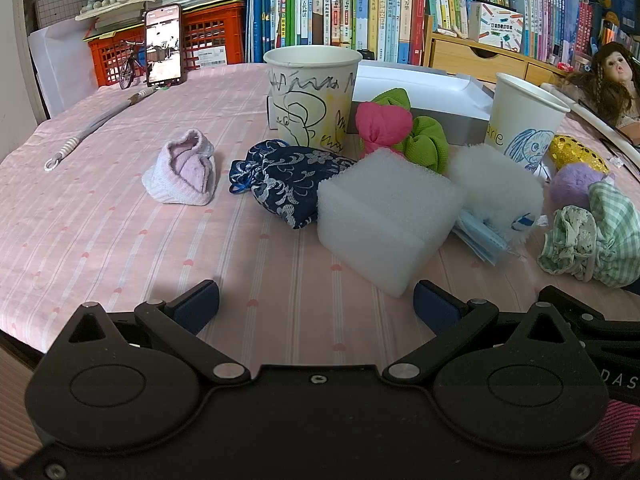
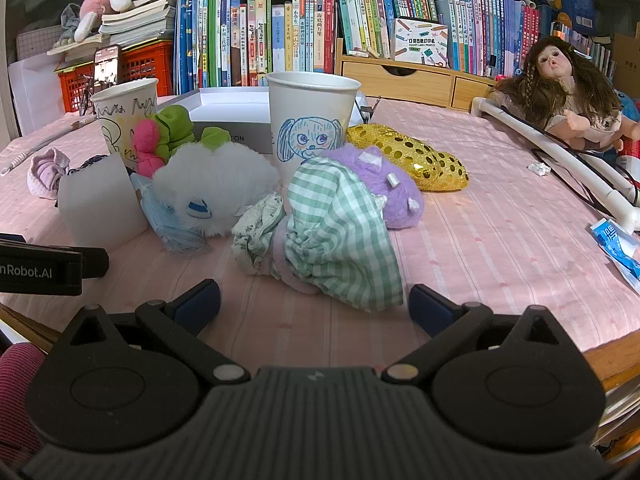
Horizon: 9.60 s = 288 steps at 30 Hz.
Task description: Organize books
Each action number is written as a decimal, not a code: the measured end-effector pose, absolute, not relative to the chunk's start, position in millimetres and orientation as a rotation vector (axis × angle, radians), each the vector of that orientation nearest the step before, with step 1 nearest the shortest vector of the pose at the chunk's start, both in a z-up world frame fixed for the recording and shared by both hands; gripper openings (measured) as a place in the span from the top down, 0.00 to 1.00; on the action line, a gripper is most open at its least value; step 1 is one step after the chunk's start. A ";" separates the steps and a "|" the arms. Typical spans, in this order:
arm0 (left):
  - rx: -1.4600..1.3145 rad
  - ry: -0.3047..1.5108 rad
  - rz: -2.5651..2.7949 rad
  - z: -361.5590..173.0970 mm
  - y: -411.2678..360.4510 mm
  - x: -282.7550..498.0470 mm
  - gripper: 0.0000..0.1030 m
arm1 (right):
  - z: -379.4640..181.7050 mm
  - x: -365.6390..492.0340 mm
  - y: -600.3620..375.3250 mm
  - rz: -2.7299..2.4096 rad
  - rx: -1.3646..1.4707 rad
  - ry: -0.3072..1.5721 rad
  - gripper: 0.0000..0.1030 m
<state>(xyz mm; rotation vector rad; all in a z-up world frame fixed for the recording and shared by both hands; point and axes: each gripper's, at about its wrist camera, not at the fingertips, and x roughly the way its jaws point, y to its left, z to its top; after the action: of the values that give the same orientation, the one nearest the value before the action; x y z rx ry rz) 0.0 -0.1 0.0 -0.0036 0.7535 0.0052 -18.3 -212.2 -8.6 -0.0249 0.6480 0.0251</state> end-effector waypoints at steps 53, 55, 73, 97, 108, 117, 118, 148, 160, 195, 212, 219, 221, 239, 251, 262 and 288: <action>0.001 0.735 -0.004 -2.8 2.5 -1.9 0.00 | -11.7 -25.4 -212.1 0.015 -0.018 0.611 0.00; 0.001 0.727 -0.006 -1.7 2.4 -4.2 0.00 | -13.2 -26.5 -212.2 0.014 -0.016 0.597 0.00; 0.010 0.756 -0.031 1.6 1.0 20.4 0.00 | -4.2 -34.8 -238.4 0.048 0.077 0.483 0.00; 0.060 0.455 -0.040 19.6 -8.9 0.5 0.02 | 4.7 -30.0 -237.3 0.051 0.001 0.420 0.03; 0.022 0.506 -0.125 12.1 -11.5 4.3 0.36 | 0.4 -28.4 -228.3 0.114 0.013 0.450 0.31; 0.014 0.466 -0.123 33.0 -8.1 -12.2 0.41 | 17.0 -34.8 -234.4 0.104 0.046 0.421 0.56; 0.011 0.461 -0.122 36.4 -7.0 -13.1 0.41 | 19.3 -35.1 -235.4 0.103 0.050 0.416 0.57; -0.112 0.481 -0.182 128.2 21.0 67.9 0.41 | 97.3 20.0 -283.6 0.189 0.251 0.325 0.69; -0.047 0.500 -0.177 159.1 -0.4 131.8 0.41 | 126.6 76.4 -292.8 0.213 0.280 0.345 0.69; -0.056 0.901 -0.135 69.5 -63.0 283.0 0.41 | 57.1 263.0 -254.7 0.195 0.255 0.810 0.67; -0.075 0.904 -0.153 71.0 -58.5 283.1 0.25 | 48.7 263.1 -257.2 0.153 0.215 0.856 0.42; -0.060 0.868 -0.167 83.6 -55.0 271.1 0.18 | 60.3 253.7 -265.9 0.173 0.257 0.811 0.35; -0.048 0.846 -0.176 89.0 -55.0 263.7 0.17 | 65.4 248.3 -267.7 0.181 0.263 0.793 0.33; 0.020 0.652 -0.238 113.2 -43.1 163.1 0.07 | 96.4 149.8 -266.2 0.262 0.192 0.563 0.15; -0.005 0.617 -0.277 100.3 -33.3 106.9 0.06 | 86.1 90.1 -267.6 0.242 0.126 0.452 0.06; -0.006 0.546 -0.273 81.0 -28.7 55.2 0.04 | 74.1 43.9 -271.1 0.217 0.095 0.356 0.00; -0.018 0.487 -0.136 1.7 -47.7 -15.2 0.37 | -6.1 -19.4 -260.2 0.047 -0.009 0.349 0.00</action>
<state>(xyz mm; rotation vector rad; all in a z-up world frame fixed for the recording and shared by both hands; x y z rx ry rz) -15.2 -47.7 1.7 -0.0180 0.4874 -0.1364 -19.4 -260.2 -6.1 -0.0091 0.3495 0.0471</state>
